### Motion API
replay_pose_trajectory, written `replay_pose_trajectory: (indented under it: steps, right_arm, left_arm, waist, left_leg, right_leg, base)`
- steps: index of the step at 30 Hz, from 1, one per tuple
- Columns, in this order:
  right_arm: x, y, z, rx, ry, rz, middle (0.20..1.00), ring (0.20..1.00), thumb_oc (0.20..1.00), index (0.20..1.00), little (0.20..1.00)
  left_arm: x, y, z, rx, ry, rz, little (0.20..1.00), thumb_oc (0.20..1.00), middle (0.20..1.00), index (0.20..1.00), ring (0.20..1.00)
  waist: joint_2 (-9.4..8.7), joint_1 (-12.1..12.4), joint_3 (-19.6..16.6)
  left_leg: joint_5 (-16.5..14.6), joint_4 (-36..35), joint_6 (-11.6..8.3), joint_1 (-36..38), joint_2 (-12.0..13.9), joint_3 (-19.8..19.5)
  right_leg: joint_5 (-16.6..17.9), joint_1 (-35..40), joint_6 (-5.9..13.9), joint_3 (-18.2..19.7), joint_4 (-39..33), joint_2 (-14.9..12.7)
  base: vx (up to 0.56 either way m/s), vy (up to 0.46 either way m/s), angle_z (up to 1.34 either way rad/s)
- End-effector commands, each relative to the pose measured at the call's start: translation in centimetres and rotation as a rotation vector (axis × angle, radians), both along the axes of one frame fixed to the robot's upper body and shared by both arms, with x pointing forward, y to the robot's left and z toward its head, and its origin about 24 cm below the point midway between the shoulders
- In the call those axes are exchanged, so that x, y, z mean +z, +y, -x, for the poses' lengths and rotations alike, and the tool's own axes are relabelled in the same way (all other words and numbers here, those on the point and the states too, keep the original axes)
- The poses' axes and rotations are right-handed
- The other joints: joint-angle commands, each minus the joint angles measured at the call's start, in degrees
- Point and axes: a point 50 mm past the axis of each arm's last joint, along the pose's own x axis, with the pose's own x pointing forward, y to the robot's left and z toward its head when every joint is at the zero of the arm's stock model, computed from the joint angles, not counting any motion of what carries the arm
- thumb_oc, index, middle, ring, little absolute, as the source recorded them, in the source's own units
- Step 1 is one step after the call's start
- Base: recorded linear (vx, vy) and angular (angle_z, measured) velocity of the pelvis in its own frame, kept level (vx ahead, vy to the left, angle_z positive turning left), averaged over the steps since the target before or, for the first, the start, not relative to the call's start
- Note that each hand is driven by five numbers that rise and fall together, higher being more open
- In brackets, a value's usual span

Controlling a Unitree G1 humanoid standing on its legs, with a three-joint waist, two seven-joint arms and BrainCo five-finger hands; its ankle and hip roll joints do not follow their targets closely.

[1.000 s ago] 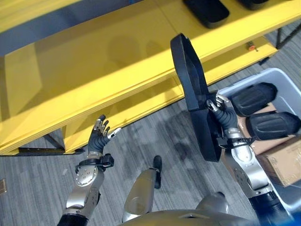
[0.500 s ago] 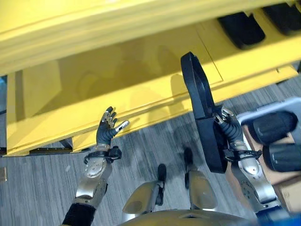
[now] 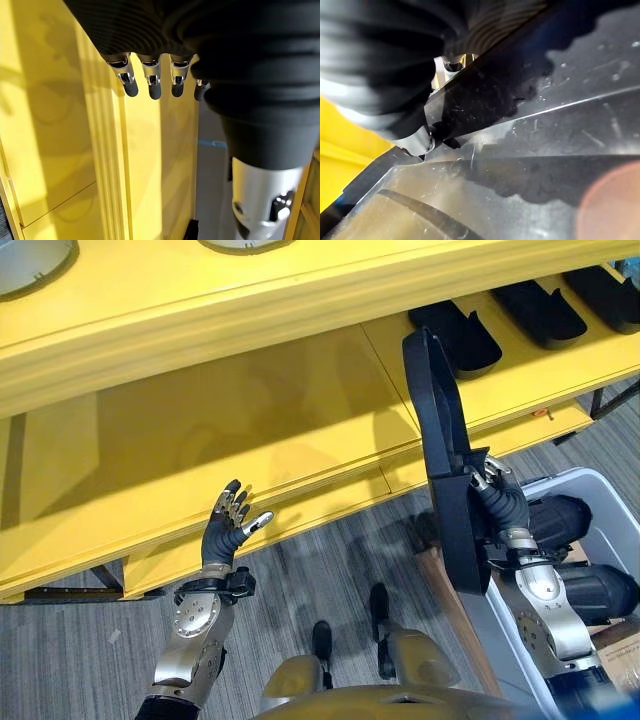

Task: Move parts from the plastic box to the shelf.

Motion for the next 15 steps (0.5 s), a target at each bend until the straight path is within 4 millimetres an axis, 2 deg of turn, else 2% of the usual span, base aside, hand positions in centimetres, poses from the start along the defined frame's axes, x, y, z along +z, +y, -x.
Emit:
replay_pose_trajectory:
  steps: [1, 3, 5, 6, 7, 8, 9, 10, 11, 12, 15]
  right_arm:
    - [3.1, 0.3, 0.0, 0.038, -0.166, -0.019, 0.200, 0.200, 0.200, 0.200, 0.200]
    - [3.8, 0.5, -0.5, 0.043, -0.194, -0.003, 0.200, 0.200, 0.200, 0.200, 0.200]
    - [4.2, 0.5, -0.9, 0.035, -0.214, 0.007, 0.200, 0.200, 0.200, 0.200, 0.200]
    - [4.3, 0.5, -0.9, 0.034, -0.216, 0.007, 0.200, 0.200, 0.200, 0.200, 0.200]
    - [4.6, 0.6, -1.2, 0.034, -0.228, 0.012, 0.200, 0.200, 0.200, 0.200, 0.200]
    - [5.2, 0.7, -1.6, 0.024, -0.251, 0.039, 0.200, 0.200, 0.200, 0.200, 0.200]
    - [5.3, 0.6, -1.8, 0.006, -0.259, 0.046, 0.200, 0.200, 0.200, 0.200, 0.200]
    - [5.2, 0.2, -1.9, -0.024, -0.255, 0.045, 0.200, 0.200, 0.200, 0.200, 0.200]
    - [5.4, 0.0, -2.2, -0.042, -0.260, 0.064, 0.200, 0.200, 0.200, 0.200, 0.200]
    - [5.5, 0.1, -2.3, -0.054, -0.263, 0.075, 0.200, 0.200, 0.200, 0.200, 0.200]
    - [5.7, 0.8, -3.2, -0.043, -0.266, 0.077, 0.200, 0.200, 0.200, 0.200, 0.200]
  left_arm:
    - [1.3, 1.4, 0.5, 0.004, -0.053, -0.039, 1.000, 1.000, 1.000, 1.000, 1.000]
    - [1.2, 1.2, 0.3, 0.004, -0.051, -0.028, 1.000, 1.000, 1.000, 1.000, 1.000]
    - [1.2, 0.7, 0.0, -0.013, -0.055, -0.011, 1.000, 1.000, 1.000, 1.000, 1.000]
    - [1.2, 0.7, -0.1, -0.013, -0.057, -0.011, 1.000, 1.000, 1.000, 1.000, 1.000]
    - [1.3, 0.5, -0.3, -0.020, -0.063, -0.005, 1.000, 1.000, 1.000, 1.000, 1.000]
    - [1.4, 0.1, -0.7, -0.041, -0.069, 0.000, 1.000, 1.000, 1.000, 1.000, 1.000]
    - [1.3, -0.2, -0.8, -0.053, -0.065, 0.004, 1.000, 1.000, 1.000, 1.000, 1.000]
    - [1.4, -0.5, -0.9, -0.071, -0.064, 0.009, 1.000, 1.000, 1.000, 1.000, 1.000]
    - [1.3, -0.7, -1.0, -0.085, -0.062, 0.008, 1.000, 1.000, 1.000, 1.000, 1.000]
    - [1.3, -0.6, -1.0, -0.085, -0.060, 0.011, 1.000, 1.000, 1.000, 1.000, 1.000]
    - [1.2, -0.8, -0.9, -0.098, -0.058, 0.014, 1.000, 1.000, 1.000, 1.000, 1.000]
  waist:
    - [-0.65, 0.8, -3.6]
    - [-0.50, 1.6, -3.4]
    - [-0.63, 2.3, -2.3]
    - [-0.64, 2.0, -2.2]
    - [-1.08, 2.8, -1.5]
    - [-1.66, 3.1, -0.9]
    - [-1.58, 3.3, -1.1]
    - [-1.17, 3.4, -1.2]
    - [-0.71, 3.6, -1.4]
    - [-0.36, 3.8, -1.6]
    - [0.27, 4.6, -2.4]
  left_leg:
    - [7.4, -0.2, -6.76, -2.8, 10.4, -1.3]
    - [9.3, 2.3, -7.56, -4.5, 10.8, -2.4]
    - [12.7, 7.0, -8.51, -7.6, 9.8, -3.8]
    - [12.6, 7.3, -8.52, -7.9, 9.7, -4.1]
    - [13.3, 9.8, -8.48, -9.2, 8.6, -4.9]
    - [12.2, 11.4, -7.74, -10.6, 7.3, -4.6]
    - [12.2, 9.4, -7.55, -11.3, 8.3, -3.7]
    - [13.5, 5.9, -7.43, -12.4, 9.9, -2.3]
    - [14.7, 3.6, -7.47, -13.8, 10.3, -1.6]
    - [13.9, 2.5, -7.58, -12.8, 10.7, -2.2]
    - [10.9, 4.4, -6.92, -12.4, 8.8, -3.6]
  right_leg:
    - [-7.5, 0.9, 5.08, -0.6, 7.8, -5.3]
    - [-8.7, 1.5, 4.00, -1.4, 8.8, -4.9]
    - [-9.6, 2.5, 2.70, -3.1, 9.5, -5.3]
    - [-9.7, 2.5, 2.70, -3.3, 9.5, -5.4]
    - [-9.8, 2.9, 2.16, -4.0, 9.9, -5.9]
    - [-10.2, 3.8, 2.39, -5.9, 10.3, -7.1]
    - [-10.7, 4.3, 2.72, -7.0, 10.3, -7.9]
    - [-11.2, 5.2, 3.07, -8.3, 10.5, -8.6]
    - [-11.1, 5.7, 3.47, -9.1, 10.7, -8.9]
    - [-11.5, 5.5, 3.88, -9.0, 11.5, -9.2]
    - [-11.2, 6.9, 4.86, -8.2, 11.1, -10.5]
  base:
    - [-0.01, -0.101, 0.11]
    - [-0.03, -0.131, 0.15]
    - [-0.06, -0.069, 0.41]
    - [-0.07, -0.070, 0.57]
    - [-0.06, -0.086, 0.65]
    - [-0.04, -0.082, 0.67]
    - [0.03, -0.025, 0.83]
    - [0.09, 0.045, 1.03]
    - [0.11, 0.092, 1.25]
    - [0.13, 0.129, 1.25]
    - [0.15, 0.162, 0.24]
